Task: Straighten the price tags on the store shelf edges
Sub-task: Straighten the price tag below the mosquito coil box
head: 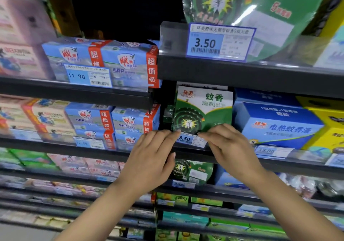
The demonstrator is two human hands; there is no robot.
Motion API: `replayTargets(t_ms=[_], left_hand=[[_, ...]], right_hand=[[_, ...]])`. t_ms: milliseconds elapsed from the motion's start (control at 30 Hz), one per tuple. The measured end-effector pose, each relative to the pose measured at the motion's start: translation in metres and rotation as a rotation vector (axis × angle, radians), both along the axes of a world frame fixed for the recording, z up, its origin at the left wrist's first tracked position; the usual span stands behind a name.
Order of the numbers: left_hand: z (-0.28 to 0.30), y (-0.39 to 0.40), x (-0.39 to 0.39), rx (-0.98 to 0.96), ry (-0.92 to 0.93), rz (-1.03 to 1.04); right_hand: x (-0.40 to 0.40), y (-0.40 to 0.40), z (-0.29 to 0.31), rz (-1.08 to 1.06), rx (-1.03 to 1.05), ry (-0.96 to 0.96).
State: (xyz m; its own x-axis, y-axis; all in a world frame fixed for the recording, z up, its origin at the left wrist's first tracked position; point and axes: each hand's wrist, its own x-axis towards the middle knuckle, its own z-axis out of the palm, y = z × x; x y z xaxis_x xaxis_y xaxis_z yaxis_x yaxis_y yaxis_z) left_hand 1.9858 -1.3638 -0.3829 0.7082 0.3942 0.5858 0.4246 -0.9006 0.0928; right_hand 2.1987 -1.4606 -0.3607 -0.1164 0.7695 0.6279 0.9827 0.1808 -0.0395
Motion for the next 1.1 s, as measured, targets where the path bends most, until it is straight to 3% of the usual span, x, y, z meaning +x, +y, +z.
replayTargets(t_ms=[767,1100], left_hand=[[0.014,-0.003,0.006,0.026,0.113,0.017],[0.025,-0.038,0.056,0.039,0.114,-0.244]], right_hand=[[-0.015,-0.018,-0.008,-0.118,-0.004,-0.040],[0.009,-0.101,-0.011,-0.385,0.056,0.089]])
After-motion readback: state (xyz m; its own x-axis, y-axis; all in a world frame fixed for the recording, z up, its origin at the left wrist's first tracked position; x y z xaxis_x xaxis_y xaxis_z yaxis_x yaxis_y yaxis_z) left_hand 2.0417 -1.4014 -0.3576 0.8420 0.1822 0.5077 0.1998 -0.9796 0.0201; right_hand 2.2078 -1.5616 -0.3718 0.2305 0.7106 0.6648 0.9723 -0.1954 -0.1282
